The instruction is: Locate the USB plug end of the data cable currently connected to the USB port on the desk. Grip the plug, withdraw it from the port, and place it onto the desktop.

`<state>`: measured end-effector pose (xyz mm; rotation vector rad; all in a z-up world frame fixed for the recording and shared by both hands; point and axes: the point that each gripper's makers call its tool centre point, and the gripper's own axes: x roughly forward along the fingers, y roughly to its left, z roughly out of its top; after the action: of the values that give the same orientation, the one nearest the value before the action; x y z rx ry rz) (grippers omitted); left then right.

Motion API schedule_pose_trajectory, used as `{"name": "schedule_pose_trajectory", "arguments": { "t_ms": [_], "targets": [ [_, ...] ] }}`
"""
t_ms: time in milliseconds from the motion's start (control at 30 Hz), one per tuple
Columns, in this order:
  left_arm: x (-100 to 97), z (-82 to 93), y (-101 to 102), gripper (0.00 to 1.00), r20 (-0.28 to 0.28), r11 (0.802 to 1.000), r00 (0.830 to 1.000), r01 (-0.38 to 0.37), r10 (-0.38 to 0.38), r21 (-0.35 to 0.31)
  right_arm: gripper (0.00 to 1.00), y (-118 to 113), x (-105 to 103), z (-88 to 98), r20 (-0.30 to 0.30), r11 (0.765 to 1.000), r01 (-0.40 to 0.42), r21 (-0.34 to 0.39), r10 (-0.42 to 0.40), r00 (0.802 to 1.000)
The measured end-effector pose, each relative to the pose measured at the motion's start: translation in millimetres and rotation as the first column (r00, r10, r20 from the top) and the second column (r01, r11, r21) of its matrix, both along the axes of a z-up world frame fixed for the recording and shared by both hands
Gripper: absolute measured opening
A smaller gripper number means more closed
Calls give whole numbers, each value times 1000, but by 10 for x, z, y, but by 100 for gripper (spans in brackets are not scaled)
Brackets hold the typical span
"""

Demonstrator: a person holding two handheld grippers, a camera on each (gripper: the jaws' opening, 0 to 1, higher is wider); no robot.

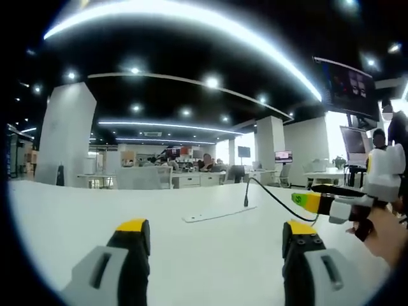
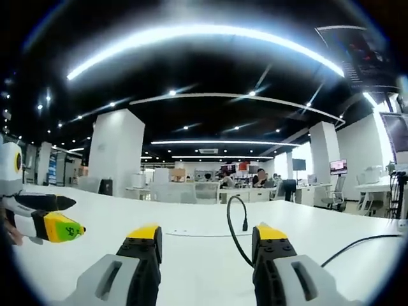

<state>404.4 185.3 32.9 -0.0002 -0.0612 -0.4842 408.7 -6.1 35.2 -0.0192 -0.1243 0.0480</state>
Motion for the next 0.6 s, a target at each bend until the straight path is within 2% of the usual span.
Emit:
{"name": "schedule_pose_trajectory", "arguments": {
  "t_ms": [167, 400, 600],
  "targets": [
    [7, 64, -64, 87, -1, 998, 999, 42, -42, -38, 55, -25, 11, 76, 26, 1000, 3, 3, -4, 1000],
    [70, 122, -117, 91, 8, 997, 997, 73, -73, -26, 55, -109, 97, 141, 33, 1000, 15, -7, -15, 999],
    [88, 177, -222, 91, 29, 992, 992, 126, -127, 18, 55, -212, 182, 163, 34, 999, 19, -30, -18, 999]
  ]
}}
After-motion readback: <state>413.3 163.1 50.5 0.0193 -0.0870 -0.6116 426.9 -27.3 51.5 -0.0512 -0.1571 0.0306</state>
